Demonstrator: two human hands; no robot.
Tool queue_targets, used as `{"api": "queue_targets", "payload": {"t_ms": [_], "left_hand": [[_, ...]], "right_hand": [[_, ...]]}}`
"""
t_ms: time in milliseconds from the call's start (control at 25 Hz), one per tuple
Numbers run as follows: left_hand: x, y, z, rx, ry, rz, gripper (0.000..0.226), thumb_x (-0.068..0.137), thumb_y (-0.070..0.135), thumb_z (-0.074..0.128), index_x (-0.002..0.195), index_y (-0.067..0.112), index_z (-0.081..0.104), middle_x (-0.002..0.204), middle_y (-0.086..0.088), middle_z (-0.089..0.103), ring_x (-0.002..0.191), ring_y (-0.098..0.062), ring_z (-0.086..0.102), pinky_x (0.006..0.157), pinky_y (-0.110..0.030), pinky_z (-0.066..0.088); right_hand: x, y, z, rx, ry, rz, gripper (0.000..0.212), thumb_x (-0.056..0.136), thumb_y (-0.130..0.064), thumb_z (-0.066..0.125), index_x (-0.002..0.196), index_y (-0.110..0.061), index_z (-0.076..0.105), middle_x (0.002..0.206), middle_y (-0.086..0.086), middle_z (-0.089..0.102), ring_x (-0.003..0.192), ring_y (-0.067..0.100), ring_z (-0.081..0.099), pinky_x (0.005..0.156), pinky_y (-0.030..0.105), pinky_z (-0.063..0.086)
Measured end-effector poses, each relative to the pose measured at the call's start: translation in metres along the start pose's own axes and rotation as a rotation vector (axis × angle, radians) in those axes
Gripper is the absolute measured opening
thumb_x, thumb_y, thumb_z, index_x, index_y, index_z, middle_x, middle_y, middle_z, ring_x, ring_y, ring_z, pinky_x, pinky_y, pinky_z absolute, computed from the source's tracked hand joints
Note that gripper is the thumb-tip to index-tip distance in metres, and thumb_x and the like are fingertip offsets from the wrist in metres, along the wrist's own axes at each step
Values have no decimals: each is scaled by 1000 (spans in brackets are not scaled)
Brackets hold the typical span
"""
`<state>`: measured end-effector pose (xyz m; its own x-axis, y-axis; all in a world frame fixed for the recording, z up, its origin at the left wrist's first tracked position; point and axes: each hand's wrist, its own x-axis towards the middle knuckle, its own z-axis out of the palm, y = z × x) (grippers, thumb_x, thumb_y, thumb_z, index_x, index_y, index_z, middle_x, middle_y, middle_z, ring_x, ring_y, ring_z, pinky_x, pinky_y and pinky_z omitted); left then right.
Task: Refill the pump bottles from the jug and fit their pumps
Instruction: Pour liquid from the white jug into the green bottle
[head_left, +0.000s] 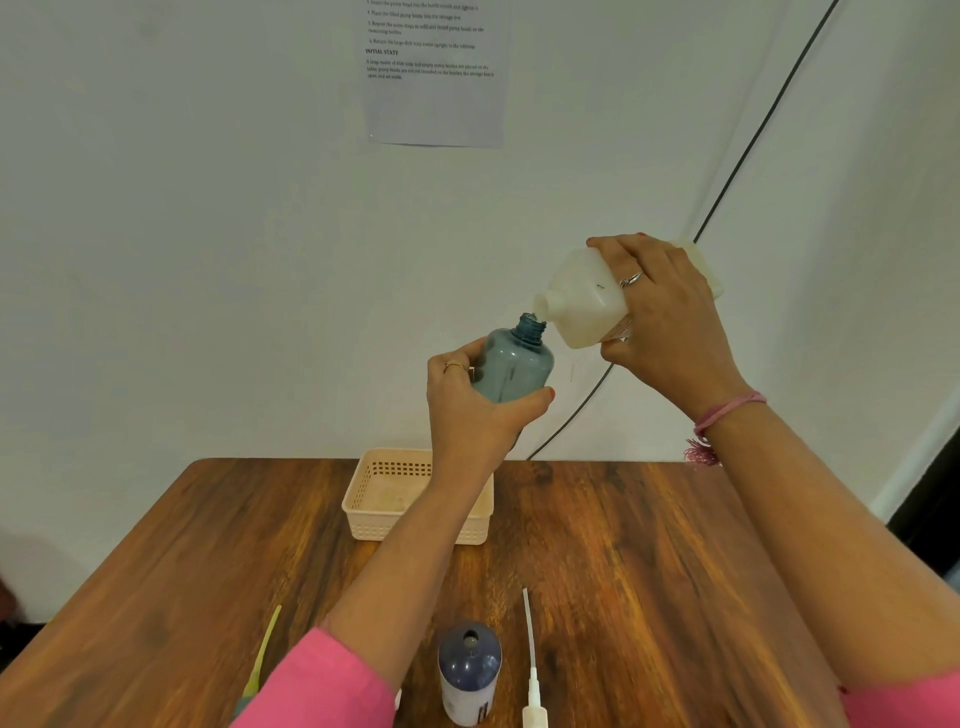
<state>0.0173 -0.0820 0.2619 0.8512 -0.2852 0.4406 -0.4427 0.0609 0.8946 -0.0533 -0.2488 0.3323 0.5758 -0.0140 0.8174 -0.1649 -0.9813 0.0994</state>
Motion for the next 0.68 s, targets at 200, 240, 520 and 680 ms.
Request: {"api": "queue_targets", "payload": {"t_ms": [200, 240, 520, 680], "left_hand": [[0, 1, 0, 3, -1, -3, 68, 59, 21, 89, 109, 30, 44, 115, 3, 43, 91, 5, 47, 63, 2, 42], [0, 1, 0, 0, -1, -4, 68, 59, 21, 89, 110, 30, 44, 115, 3, 43, 92, 5, 47, 62, 0, 42], [-2, 1, 0, 0, -3, -6, 69, 60, 22, 89, 109, 33, 41, 116, 4, 43, 90, 6, 47, 60, 2, 41], [-2, 2, -1, 0, 0, -5, 69, 60, 23, 89, 109, 33, 42, 116, 4, 43, 90, 7, 47, 60, 2, 41]], "right_hand": [[0, -1, -1, -4, -1, -6, 87, 53, -4, 81, 134, -8, 48, 126, 14, 55, 117, 34, 49, 97, 44, 40], [0, -1, -1, -5, 0, -5, 87, 53, -4, 81, 134, -8, 48, 126, 14, 55, 117, 34, 49, 97, 44, 40], [0, -3, -4, -17, 1, -10, 87, 53, -4, 81, 134, -8, 48, 126, 15, 55, 117, 35, 49, 97, 45, 40], [0, -4, -6, -20, -1, -14, 88, 53, -4, 82, 134, -7, 48, 126, 15, 55, 117, 35, 48, 96, 45, 41]]}}
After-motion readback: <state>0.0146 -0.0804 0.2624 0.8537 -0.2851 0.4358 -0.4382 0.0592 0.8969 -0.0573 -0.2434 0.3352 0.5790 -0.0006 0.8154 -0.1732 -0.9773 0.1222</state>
